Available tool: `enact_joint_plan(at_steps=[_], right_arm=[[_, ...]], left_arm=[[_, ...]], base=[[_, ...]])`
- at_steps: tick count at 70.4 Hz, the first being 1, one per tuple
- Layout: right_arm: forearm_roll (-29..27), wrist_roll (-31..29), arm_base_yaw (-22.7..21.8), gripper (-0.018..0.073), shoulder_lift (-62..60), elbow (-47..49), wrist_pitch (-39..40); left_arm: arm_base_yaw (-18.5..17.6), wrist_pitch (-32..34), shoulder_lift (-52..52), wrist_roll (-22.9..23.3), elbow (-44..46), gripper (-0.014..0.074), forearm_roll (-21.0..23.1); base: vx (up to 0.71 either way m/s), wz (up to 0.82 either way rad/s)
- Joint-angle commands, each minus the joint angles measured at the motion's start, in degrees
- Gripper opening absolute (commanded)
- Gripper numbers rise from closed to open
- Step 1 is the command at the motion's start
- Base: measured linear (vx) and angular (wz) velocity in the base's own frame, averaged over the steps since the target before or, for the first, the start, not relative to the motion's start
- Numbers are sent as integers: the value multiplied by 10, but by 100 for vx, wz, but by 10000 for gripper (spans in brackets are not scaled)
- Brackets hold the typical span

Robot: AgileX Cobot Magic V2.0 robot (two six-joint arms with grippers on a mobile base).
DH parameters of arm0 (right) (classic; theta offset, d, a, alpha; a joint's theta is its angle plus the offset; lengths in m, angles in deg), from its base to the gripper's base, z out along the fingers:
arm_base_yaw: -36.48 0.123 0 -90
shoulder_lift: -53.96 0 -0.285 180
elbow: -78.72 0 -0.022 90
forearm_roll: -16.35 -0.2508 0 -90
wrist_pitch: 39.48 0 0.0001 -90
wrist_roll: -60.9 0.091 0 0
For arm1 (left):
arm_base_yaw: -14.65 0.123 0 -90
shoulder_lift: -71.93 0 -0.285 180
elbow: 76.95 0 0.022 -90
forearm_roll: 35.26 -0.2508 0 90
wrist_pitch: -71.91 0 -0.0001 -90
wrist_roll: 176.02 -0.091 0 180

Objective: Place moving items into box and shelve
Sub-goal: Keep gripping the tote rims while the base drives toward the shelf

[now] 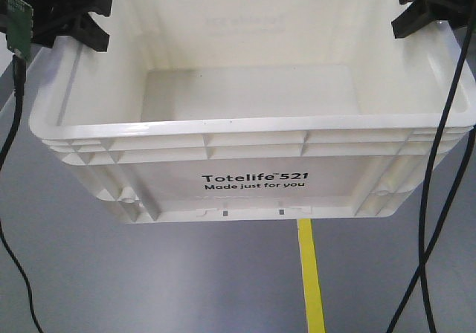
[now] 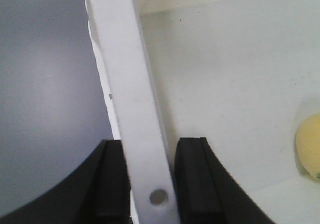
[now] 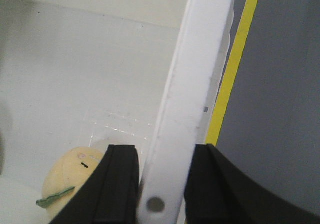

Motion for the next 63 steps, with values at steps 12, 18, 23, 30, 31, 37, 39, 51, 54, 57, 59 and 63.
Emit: enact_joint_plan(at_steps=[12, 18, 23, 30, 31, 37, 39, 51, 54, 57, 59, 63], right_arm=[[-66, -20, 4, -12, -31, 22, 11], [-66, -20, 4, -12, -31, 22, 11], [-66, -20, 4, -12, -31, 22, 11], [-66, -20, 4, -12, -31, 22, 11], [-66, -20, 4, -12, -31, 22, 11], [-66, -20, 4, -12, -31, 22, 11], [-66, -20, 4, -12, -31, 22, 11], [-66, -20, 4, -12, -31, 22, 11], [-66, -20, 4, -12, -31, 22, 11], [-66, -20, 4, -12, -31, 22, 11], [-66, -20, 4, -12, -31, 22, 11], [-66, -20, 4, -12, -31, 22, 11]], left_arm=[[-6, 66, -30, -12, 27, -17, 61], [-6, 66, -30, -12, 27, -17, 61], [-6, 66, -30, -12, 27, -17, 61], [-6, 66, -30, -12, 27, -17, 61], [-6, 66, -30, -12, 27, -17, 61], [-6, 66, -30, -12, 27, -17, 61], [-6, 66, -30, -12, 27, -17, 61], [-6, 66, -30, -12, 27, -17, 61], [-6, 66, -30, -12, 27, -17, 61], [-6, 66, -30, -12, 27, -17, 61], [-6, 66, -30, -12, 27, -17, 61], [-6, 66, -30, -12, 27, -17, 61]], base=[[54, -11], [54, -15], [54, -17], [54, -20], [53, -22], [53, -23], [52, -24], [51, -27], [50, -31], [49, -32], [48, -33], [47, -34]])
